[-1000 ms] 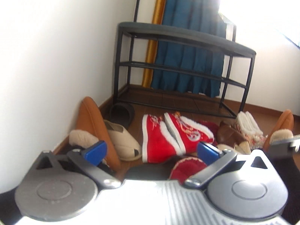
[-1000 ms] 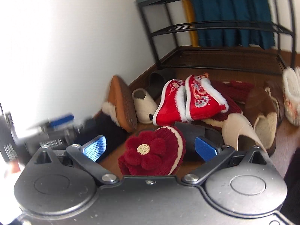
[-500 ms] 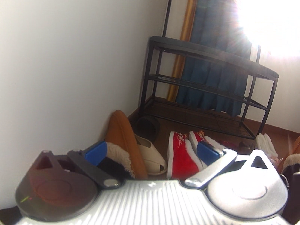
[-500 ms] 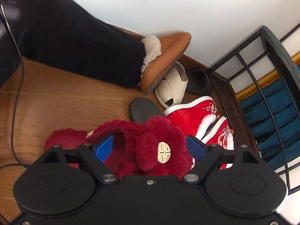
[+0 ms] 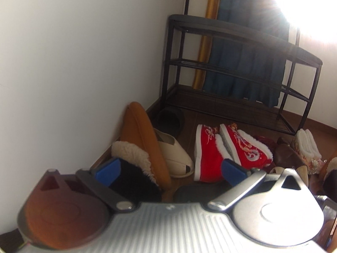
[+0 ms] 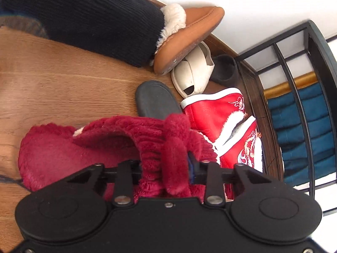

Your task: Organize scattered shoes

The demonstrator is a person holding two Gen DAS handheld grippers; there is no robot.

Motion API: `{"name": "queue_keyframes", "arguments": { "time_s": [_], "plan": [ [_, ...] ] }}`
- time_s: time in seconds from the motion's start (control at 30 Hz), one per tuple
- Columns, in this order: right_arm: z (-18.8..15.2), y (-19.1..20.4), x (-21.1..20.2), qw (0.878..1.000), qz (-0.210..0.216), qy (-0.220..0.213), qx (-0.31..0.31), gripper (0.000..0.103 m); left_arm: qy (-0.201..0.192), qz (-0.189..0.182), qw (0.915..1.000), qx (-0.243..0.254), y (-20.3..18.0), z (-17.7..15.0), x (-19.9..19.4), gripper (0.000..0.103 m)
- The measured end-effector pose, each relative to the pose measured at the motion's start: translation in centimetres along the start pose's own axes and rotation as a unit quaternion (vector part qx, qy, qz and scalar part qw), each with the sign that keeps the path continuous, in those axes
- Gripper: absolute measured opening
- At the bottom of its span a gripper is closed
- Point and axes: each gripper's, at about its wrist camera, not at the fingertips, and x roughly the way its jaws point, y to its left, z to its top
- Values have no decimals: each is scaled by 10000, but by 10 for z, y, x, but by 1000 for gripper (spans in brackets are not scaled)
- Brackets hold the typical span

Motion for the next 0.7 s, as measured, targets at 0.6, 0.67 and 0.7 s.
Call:
{"name": "queue_keyframes", "arguments": {
  "time_s": [0.6,0.67,0.7],
  "plan": [
    [21,-110,-11,9151,-333,926,3910,21,-483,67,9987,-159,20,19,-40,102],
    [3,-116,-22,8689,-343,1076,4820,21,-580,62,9981,-221,25,22,-46,102],
    [-7,-119,-28,8422,-347,1147,5256,21,-635,57,9977,-250,27,24,-50,102]
  ]
}}
